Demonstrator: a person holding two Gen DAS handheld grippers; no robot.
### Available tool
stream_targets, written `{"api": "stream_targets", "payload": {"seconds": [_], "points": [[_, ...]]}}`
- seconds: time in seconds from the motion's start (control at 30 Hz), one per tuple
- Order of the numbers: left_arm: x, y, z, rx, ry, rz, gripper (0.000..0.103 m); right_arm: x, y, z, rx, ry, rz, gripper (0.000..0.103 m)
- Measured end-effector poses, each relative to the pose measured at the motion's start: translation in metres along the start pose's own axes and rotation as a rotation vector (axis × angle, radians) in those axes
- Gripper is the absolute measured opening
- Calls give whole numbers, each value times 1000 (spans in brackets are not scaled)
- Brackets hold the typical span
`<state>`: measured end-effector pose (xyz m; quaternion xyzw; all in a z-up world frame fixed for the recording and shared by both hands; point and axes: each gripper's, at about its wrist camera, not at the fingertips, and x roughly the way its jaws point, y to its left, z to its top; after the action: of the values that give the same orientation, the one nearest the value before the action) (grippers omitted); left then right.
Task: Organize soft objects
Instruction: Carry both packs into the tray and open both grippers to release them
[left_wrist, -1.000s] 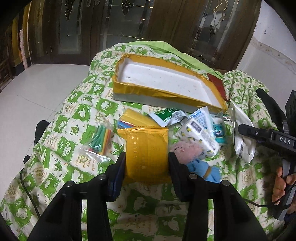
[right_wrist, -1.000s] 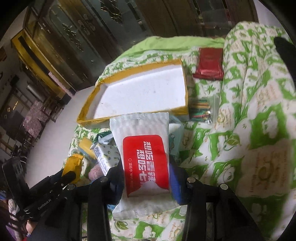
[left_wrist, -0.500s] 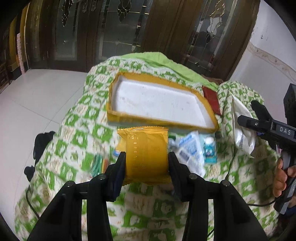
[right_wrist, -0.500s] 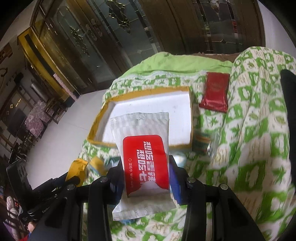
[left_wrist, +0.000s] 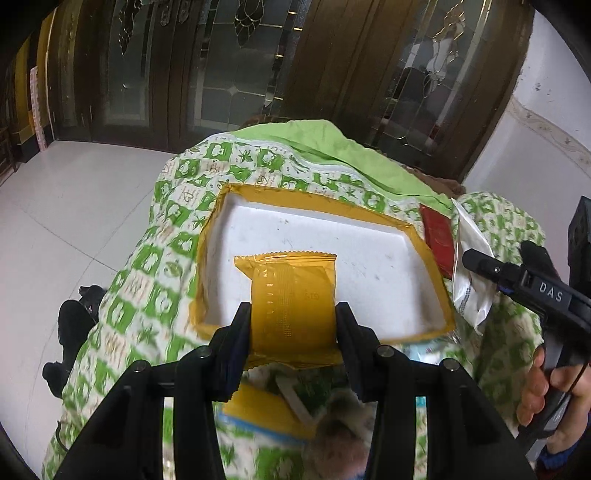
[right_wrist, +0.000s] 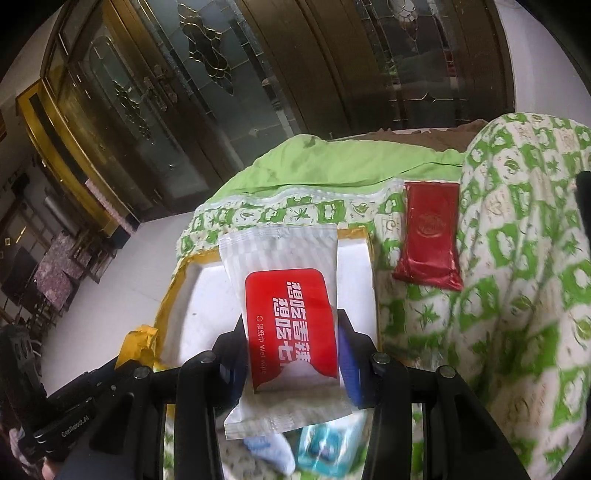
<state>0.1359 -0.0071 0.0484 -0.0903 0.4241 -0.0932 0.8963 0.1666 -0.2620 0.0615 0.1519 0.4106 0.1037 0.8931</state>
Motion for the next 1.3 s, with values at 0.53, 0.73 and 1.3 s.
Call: {"api": "stream_targets", "payload": {"seconds": [0.53,0.73,1.3], "points": [[78,5,26,0,63,36,44,74,-19,-2,-30,102,-77,45],[86,4,23,15,73,48,44,84,-17,-7,-48,140,-100,45],[89,11,3,47,75,112,44,99,-13,-16,-119,156,-154,45]]}}
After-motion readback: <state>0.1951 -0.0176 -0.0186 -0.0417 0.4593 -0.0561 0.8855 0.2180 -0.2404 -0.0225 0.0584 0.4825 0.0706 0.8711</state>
